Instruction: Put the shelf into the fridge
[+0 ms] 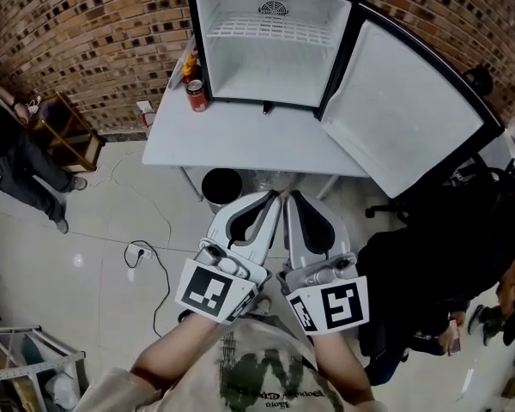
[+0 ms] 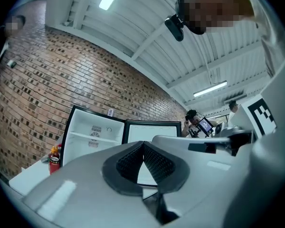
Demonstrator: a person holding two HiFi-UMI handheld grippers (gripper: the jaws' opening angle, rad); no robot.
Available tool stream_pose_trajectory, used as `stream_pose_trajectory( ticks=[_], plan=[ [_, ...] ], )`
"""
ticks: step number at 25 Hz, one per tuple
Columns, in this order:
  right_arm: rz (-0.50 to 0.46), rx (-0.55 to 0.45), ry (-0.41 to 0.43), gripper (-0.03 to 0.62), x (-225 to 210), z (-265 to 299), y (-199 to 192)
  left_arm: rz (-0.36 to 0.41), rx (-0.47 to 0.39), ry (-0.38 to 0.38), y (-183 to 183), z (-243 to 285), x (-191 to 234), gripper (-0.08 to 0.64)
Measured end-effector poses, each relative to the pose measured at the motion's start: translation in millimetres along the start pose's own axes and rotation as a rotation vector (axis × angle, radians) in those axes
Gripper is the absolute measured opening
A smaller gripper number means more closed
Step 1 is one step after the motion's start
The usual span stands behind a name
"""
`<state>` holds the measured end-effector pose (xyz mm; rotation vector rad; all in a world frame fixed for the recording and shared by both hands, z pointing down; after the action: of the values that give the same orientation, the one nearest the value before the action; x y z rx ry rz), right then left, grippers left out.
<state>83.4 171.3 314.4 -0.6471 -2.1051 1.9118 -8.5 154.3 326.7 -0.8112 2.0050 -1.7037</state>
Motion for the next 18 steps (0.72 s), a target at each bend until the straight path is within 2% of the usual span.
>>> stream_pose_trajectory(
  ticks=[18],
  plan=[
    [-0.031, 0.007, -0.007, 0.000, 43.7, 5.1, -4.9, 0.027, 0.038, 0.017, 12.7, -33.8, 18.5, 0.002]
  ],
)
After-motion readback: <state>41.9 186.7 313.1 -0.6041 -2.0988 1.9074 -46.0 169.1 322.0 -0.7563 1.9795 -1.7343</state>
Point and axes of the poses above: the fingertips, and each gripper's own axes: z forward along the fingers, x to its left, y out of its top, the point moved 6 cm from there along -z, backward along the fingers, and after that the axes turned 3 degrees about z, right-handed, at the moved point
